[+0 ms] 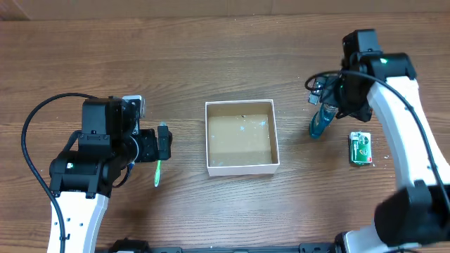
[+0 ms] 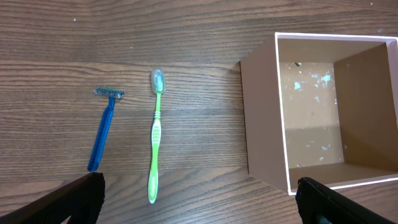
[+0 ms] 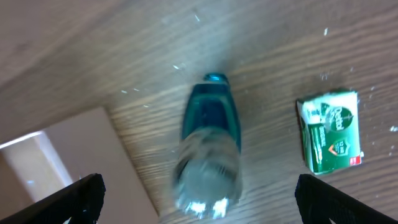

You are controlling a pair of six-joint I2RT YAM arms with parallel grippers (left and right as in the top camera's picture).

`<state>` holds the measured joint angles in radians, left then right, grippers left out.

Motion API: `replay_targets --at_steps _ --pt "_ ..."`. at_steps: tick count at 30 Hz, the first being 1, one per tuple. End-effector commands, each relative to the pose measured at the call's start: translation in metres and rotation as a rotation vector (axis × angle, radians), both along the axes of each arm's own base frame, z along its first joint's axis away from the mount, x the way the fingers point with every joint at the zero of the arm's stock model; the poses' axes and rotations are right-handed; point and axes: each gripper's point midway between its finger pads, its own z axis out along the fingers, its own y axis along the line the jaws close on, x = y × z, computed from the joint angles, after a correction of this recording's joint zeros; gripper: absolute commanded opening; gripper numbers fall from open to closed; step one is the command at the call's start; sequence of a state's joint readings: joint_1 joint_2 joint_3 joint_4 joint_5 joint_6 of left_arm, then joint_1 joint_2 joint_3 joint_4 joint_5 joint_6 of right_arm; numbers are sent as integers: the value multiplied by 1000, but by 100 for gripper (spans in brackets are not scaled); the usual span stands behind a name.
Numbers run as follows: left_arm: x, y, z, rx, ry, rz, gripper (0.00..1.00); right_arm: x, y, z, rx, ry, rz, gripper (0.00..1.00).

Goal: Pack container
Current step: 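Grasp the blue mouthwash bottle with the right gripper, then carry the bottle over the box and set it upright inside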

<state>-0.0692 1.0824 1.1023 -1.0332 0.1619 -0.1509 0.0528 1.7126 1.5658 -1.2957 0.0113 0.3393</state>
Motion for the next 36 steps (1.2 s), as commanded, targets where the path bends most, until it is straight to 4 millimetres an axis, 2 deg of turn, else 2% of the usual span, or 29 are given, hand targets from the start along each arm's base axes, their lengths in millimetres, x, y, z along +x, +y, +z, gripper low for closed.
replay_targets --at_steps 1,3,8,11,16,19,24,30,32,36 --pt "3 0 10 -5 -26 -11 100 7 -2 -23 15 68 -21 100" --pt "3 0 10 -5 -27 -11 100 8 -2 -31 14 85 -21 100" --pt "3 1 10 -2 -26 -9 100 14 -2 -32 11 68 -15 98" --pt "3 1 10 -2 -26 -9 100 13 -2 -32 11 70 -15 82" --pt "3 1 10 -3 -27 -9 100 12 -2 -37 10 78 -15 71" --pt "3 1 10 -2 -26 -9 100 12 -2 -37 10 77 -15 55" --pt "3 1 10 -2 -26 -9 100 12 -2 -37 10 78 -15 50" --pt "3 1 10 -2 -26 -9 100 12 -2 -37 10 78 -15 32" --pt "3 1 10 -2 -26 -9 100 12 -3 -37 10 78 -15 19" --pt "3 1 10 -2 -26 -9 100 14 -3 -35 9 68 -15 4"
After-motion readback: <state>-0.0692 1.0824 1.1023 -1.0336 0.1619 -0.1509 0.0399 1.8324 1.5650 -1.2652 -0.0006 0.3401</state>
